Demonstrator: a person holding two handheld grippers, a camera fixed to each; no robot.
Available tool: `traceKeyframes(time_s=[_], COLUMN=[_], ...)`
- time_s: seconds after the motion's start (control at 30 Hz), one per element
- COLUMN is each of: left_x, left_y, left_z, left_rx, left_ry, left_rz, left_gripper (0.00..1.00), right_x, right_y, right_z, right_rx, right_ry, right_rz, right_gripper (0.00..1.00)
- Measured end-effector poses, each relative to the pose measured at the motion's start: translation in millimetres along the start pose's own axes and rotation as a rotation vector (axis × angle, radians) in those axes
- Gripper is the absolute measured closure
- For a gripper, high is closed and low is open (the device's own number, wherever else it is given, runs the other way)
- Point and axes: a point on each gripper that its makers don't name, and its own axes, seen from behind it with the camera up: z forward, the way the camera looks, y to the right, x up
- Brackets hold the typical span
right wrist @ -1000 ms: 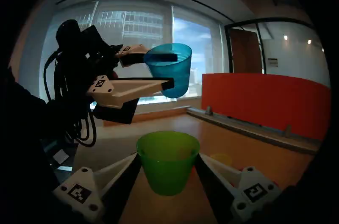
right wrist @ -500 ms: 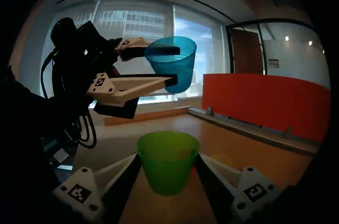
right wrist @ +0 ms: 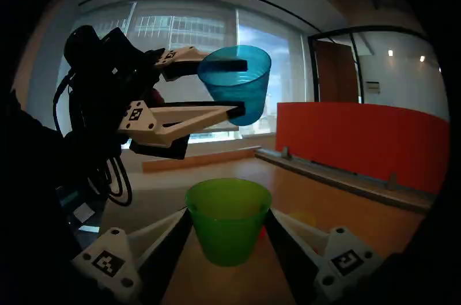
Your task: Pour water
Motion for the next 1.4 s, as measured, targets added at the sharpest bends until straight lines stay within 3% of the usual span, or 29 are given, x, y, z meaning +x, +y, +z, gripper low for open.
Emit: traceKeyframes(time_s=[0.8, 1.4], left_x=[0.7, 1.6], left_y=[-2.0, -3.0], left_z=[4.4, 6.0], left_rx=[0.02, 0.025], left_ry=[-0.003, -0.007], left_rz=[0.114, 0.171], left_gripper=[0.17, 0.17], right_x=[-0.7, 1.6], right_y=[2.7, 4.7], right_z=[-4.7, -6.3], right_rx=[-0.003, -0.005], right_ry=[0.003, 0.01], right_rz=[0.0, -0.004], right_gripper=[0.12, 0.12])
